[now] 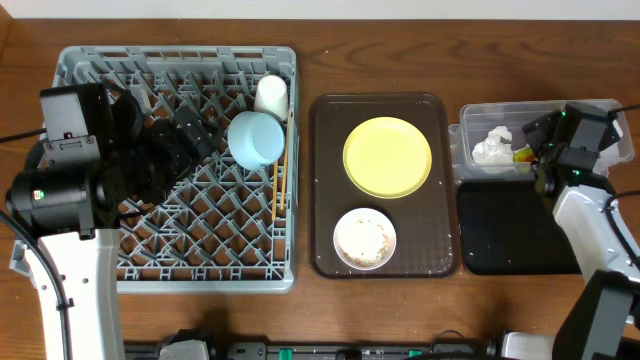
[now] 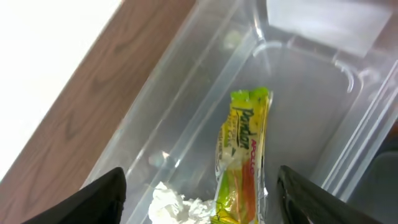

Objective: Sort waste into correct bins and load items into the dishwasher rack

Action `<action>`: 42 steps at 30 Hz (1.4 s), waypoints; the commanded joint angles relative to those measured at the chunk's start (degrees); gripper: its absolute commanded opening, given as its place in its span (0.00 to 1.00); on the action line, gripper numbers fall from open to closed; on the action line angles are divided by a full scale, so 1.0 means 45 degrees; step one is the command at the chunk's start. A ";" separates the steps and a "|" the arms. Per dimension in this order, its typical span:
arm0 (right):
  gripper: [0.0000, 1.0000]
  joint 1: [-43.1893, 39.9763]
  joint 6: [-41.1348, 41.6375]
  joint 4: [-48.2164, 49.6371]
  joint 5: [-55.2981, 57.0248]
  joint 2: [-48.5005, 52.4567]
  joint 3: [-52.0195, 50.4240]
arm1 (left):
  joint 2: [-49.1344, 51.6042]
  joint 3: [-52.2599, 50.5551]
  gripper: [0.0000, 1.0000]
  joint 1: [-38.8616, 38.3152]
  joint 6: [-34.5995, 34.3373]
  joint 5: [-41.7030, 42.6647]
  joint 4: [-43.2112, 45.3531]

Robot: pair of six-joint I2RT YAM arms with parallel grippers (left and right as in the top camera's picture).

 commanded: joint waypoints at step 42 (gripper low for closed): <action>0.99 -0.0015 -0.7227 -0.6800 -0.3016 -0.4362 0.0073 | -0.0005 0.0112 0.95 0.0019 0.0087 -0.0155 -0.0039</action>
